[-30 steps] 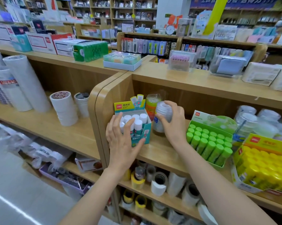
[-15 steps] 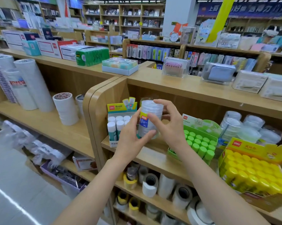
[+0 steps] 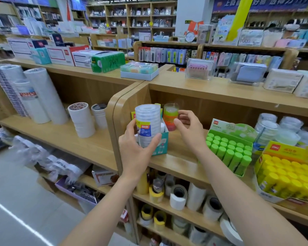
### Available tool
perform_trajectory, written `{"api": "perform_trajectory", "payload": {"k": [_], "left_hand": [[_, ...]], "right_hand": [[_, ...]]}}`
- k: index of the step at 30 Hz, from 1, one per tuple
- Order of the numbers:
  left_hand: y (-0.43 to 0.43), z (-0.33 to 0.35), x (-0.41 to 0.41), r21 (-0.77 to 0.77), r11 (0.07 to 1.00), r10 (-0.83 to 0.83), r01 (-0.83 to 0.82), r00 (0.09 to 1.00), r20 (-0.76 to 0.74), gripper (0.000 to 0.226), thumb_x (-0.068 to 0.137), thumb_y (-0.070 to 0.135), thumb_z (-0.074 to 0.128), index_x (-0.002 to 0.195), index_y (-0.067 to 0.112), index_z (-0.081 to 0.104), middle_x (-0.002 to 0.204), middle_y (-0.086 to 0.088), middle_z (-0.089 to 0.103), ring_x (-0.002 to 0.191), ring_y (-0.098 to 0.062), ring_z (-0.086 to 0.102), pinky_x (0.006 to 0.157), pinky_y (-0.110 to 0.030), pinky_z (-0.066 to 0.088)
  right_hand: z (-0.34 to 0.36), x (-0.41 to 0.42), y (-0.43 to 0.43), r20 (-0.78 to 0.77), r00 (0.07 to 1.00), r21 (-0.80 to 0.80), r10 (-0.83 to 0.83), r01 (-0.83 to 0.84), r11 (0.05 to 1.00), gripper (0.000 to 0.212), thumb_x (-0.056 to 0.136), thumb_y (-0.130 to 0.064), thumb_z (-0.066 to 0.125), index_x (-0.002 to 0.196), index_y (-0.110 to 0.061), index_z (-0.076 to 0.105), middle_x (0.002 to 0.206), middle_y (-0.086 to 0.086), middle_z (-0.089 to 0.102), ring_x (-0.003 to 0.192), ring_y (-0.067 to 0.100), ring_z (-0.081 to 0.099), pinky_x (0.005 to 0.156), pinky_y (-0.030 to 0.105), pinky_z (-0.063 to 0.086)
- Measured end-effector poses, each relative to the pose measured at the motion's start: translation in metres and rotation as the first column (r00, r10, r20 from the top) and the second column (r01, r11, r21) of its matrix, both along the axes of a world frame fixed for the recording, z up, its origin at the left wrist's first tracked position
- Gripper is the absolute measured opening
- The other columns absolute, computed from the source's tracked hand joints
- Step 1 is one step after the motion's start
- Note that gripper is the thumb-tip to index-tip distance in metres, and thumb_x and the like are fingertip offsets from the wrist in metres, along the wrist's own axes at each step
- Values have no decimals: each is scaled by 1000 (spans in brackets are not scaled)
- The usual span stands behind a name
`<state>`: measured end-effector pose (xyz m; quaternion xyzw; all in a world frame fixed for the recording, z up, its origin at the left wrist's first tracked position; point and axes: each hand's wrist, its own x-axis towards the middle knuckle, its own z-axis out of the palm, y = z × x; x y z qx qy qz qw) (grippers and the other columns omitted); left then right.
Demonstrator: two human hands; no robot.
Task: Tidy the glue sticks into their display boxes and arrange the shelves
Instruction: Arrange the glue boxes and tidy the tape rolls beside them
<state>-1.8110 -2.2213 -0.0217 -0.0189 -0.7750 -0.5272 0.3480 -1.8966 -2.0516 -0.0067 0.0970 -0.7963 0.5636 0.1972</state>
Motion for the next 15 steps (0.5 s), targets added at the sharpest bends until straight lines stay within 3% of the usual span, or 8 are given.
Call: {"api": "perform_trajectory", "payload": {"k": [7,12,15], "left_hand": [[-8,-5,4,21,1000,-7,7,1000,8,72,75,62,70,132,27,47,122,15,60,111,-11,60,89,-45,55],[-4,-6,0,42,998,37,-37,999,8,68,74,56,73,131,28,47,121,15,60,110,-12,61,87,-43,56],[-4,-7,-2,59,997,44,-45,999,7,70,73,50,77,131,22,49,120,13,62,109,-16,63,85,-46,56]], "right_hand": [[-17,-39,-19,95,990,-3,-101,102,995,56,87,-17,71,137,-20,44,137,6,46,123,18,48,105,39,44],[-23,-69,-26,101,988,106,-118,107,989,54,89,-17,70,137,-30,47,157,9,22,143,29,26,115,44,30],[-27,-80,-31,128,983,121,-134,118,986,49,88,-18,71,131,-31,52,154,13,22,141,33,27,113,44,31]]}}
